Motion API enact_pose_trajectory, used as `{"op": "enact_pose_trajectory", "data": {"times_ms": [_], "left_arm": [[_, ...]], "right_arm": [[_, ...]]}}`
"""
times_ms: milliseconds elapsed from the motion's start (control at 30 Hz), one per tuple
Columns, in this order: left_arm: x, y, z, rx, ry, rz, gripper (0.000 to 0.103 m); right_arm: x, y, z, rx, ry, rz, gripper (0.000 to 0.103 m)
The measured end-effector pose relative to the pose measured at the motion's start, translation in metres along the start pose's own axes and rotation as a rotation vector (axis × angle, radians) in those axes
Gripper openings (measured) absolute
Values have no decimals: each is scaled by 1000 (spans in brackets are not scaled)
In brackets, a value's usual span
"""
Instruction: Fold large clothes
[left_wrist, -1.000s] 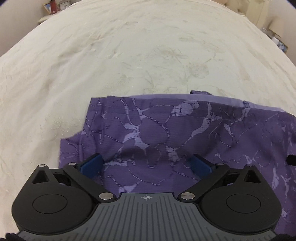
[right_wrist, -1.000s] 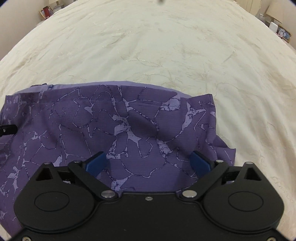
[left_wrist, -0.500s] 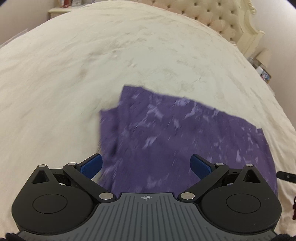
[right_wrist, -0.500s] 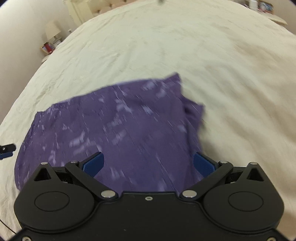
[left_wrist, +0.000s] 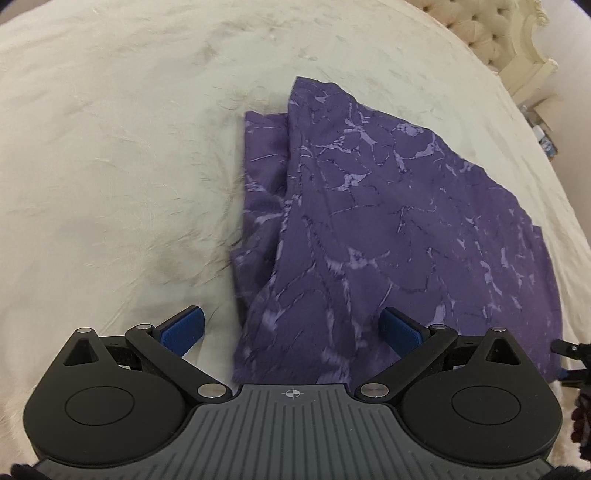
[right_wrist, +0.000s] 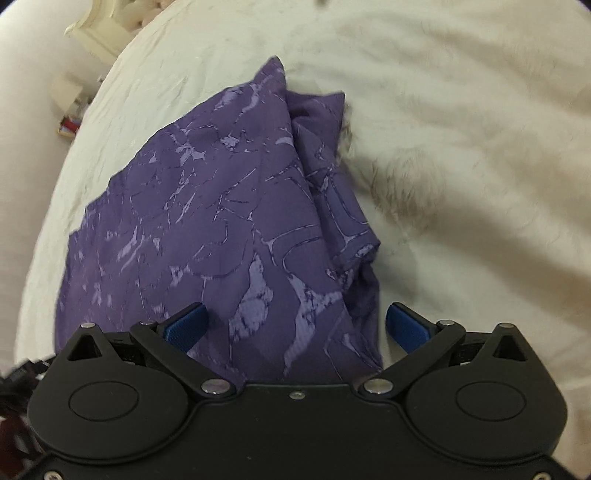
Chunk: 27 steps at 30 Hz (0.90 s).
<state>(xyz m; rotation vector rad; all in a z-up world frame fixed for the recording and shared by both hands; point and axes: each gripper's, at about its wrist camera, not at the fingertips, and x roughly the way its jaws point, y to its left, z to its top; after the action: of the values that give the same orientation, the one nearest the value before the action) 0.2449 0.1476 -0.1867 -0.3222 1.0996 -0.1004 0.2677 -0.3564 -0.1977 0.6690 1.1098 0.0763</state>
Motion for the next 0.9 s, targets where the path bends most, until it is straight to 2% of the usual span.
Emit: {"op": "enact_pose_trajectory", "data": {"times_ms": [200,433,567,633,667,700,733,767,800,900], "left_arm": [[26,-4,19,-5,14,-73,103],[45,-10,36,-21,35,-105,103],[44,-8,37,-73,47,-110,101],[41,-9,36,-96,59,-90,94],[40,-10,36,-88,67,-81,85],[38,-11,36,-81,73,-89,71],[36,-11,36,-82,82,-100,63],[34,-12,36,-87,87,-110,48],[31,-12,36,-90,88,-114,39],[20,-17,37,-58,88,-121,32]], "right_arm": [[23,-5,17,51,30,77,103],[33,-8,26,46,34,161,103],[37,-11,25,89,16,192,103],[35,-14,24,120,16,196,103],[34,-14,24,137,26,188,103],[33,-13,25,148,36,178,101],[32,-10,26,150,46,161,99],[31,-7,26,138,52,149,87],[30,-3,26,117,56,148,70],[19,12,25,58,45,144,44]]}}
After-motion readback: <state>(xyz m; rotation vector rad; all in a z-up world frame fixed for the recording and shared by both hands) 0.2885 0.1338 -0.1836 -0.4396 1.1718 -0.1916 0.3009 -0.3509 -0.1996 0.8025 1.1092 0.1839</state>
